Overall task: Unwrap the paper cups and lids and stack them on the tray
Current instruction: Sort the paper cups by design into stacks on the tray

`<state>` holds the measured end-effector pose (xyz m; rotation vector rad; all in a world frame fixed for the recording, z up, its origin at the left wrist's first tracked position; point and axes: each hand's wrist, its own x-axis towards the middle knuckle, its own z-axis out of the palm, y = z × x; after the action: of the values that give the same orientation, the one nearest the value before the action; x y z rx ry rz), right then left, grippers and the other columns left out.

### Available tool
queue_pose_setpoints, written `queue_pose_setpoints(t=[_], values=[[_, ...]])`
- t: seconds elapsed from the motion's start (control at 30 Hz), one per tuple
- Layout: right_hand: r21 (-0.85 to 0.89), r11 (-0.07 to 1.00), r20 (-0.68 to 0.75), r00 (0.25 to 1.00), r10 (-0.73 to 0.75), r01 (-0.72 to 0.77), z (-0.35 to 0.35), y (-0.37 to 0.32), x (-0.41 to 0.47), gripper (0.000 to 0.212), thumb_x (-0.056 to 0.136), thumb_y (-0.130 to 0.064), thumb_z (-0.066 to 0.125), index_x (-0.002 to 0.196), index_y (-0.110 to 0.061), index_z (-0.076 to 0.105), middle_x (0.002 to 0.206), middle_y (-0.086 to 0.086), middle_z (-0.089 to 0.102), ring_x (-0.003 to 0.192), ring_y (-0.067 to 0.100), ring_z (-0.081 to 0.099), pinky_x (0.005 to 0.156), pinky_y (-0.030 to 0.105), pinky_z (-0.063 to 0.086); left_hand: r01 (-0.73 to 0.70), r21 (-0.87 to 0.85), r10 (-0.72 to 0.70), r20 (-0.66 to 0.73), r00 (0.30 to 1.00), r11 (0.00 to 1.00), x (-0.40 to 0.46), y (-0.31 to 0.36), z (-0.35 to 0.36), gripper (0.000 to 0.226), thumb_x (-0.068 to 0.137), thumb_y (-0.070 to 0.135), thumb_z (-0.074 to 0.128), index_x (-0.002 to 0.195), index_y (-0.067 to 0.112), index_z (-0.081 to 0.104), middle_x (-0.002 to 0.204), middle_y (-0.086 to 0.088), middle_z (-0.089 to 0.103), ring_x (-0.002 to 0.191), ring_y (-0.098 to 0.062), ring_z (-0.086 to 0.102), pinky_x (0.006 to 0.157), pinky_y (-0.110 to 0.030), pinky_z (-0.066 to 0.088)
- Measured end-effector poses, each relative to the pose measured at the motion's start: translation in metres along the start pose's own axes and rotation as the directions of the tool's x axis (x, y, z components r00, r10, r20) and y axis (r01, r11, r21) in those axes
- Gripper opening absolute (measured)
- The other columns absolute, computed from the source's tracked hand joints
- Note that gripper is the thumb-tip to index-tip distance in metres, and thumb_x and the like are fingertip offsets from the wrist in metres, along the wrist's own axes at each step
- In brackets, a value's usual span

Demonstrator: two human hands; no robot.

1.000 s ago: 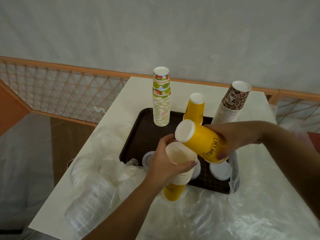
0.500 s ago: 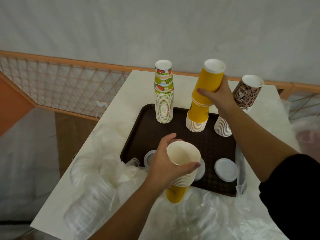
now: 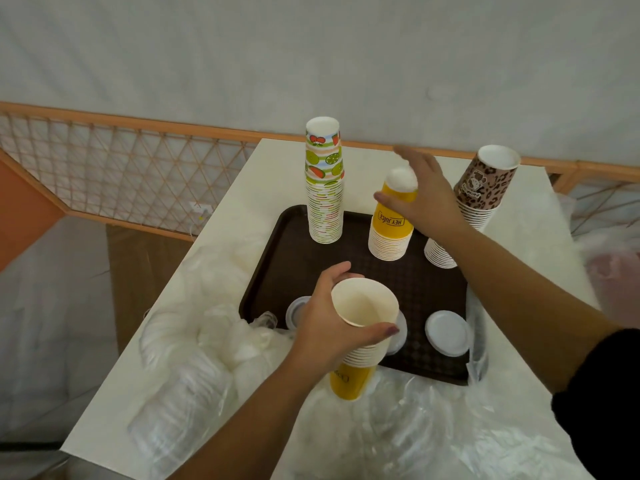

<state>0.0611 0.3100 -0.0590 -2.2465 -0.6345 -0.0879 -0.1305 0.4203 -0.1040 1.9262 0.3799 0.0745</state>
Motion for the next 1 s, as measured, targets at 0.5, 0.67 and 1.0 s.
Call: queue_pose_setpoints(t=[0.5, 0.67, 1.0], values=[[-0.265, 0.942, 0.686, 0.726, 0.034, 0.206, -0.004, -0.057, -0.094, 0.078, 0.073, -0.062, 0.066, 0.138, -0.03, 0.038, 0.126, -0.005, 0.051, 0.11, 0.013, 0.05, 0.093, 0.033, 0.048, -0.014, 0.016, 0.013, 0.031, 0.999, 1.0, -0.012, 0.009, 0.01, 0.106, 0.058, 0.028, 0.089, 0.142, 0.029, 0.025, 0.116, 0.024, 0.04, 0.101, 0.006, 0.042, 0.063, 0.005, 0.037], [-0.211, 0.96, 0.645, 0.765, -0.006, 0.186, -0.029, -0.067, -0.089, 0.066, 0.08, -0.044, 0.068, 0.137, -0.027, 0.039, 0.129, -0.006, 0.048, 0.112, 0.01, 0.046, 0.091, 0.027, 0.045, 0.012, 0.007, -0.012, 0.026, 1.0, 1.0, -0.011, 0.007, 0.009, 0.077, 0.06, 0.03, 0.088, 0.123, 0.03, 0.042, 0.093, 0.028, 0.05, 0.079, 0.018, 0.051, 0.058, 0.002, 0.04], [-0.203, 0.976, 0.826, 0.549, 0.127, 0.079, -0.069, -0.013, -0.056, 0.079, 0.072, -0.029, 0.08, 0.133, -0.036, 0.031, 0.132, -0.008, 0.042, 0.119, 0.016, 0.046, 0.092, 0.027, 0.046, 0.079, -0.035, -0.08, -0.022, 0.997, 0.996, -0.006, 0.002, 0.006, 0.076, 0.06, 0.034, 0.087, 0.118, 0.037, 0.037, 0.097, 0.027, 0.045, 0.092, -0.001, 0.048, 0.064, -0.008, 0.035]])
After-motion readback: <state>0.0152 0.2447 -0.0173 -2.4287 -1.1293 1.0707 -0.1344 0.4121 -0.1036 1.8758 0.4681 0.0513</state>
